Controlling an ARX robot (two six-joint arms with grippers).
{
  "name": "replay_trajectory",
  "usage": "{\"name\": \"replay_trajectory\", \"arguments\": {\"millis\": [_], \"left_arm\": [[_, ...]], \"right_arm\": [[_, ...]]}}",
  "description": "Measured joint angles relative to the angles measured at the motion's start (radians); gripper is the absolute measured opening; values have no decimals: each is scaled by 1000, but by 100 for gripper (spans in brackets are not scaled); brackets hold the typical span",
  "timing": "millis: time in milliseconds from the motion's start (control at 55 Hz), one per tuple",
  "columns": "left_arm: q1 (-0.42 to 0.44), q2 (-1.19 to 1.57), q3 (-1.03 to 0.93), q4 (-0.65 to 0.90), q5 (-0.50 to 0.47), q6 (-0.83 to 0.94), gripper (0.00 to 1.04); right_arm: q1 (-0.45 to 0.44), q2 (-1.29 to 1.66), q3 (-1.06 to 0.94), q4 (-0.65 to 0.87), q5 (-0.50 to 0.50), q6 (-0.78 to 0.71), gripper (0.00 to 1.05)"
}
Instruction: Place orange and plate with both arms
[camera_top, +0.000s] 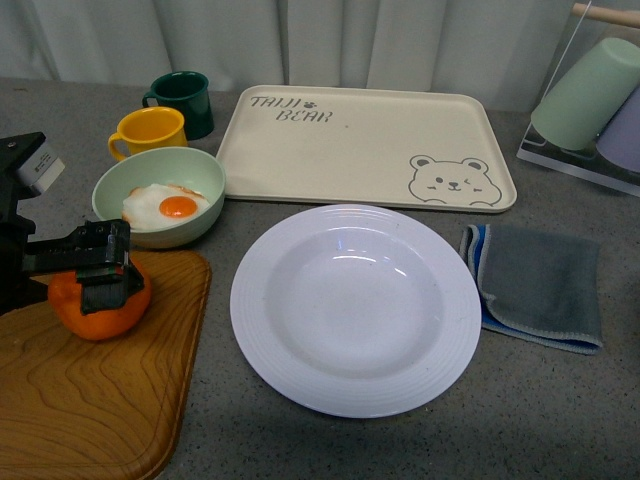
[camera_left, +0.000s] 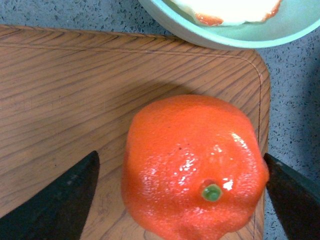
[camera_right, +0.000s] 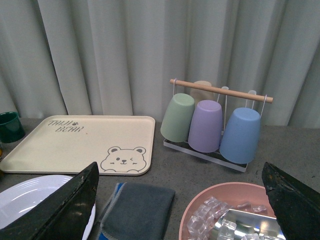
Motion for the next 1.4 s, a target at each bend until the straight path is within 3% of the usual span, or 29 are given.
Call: {"name": "replay_trajectory", "arguments": {"millis": [218, 345, 618, 1036, 1309, 1400], "left_arm": [[-10, -12, 2, -3, 4, -6, 63], [-55, -67, 7, -23, 11, -16, 54], [-297, -28, 155, -10, -20, -93, 52], [-469, 186, 283, 23, -79, -165, 52], [-483, 210, 284, 35, -105, -170, 100], [-478, 188, 268, 43, -108, -174, 98]], "right_arm": [[0, 0, 0, 0, 0, 0, 95], [0, 0, 0, 0, 0, 0, 95], [0, 0, 0, 0, 0, 0, 95], [0, 0, 0, 0, 0, 0, 95], [0, 0, 0, 0, 0, 0, 95], [0, 0, 0, 0, 0, 0, 95]]}}
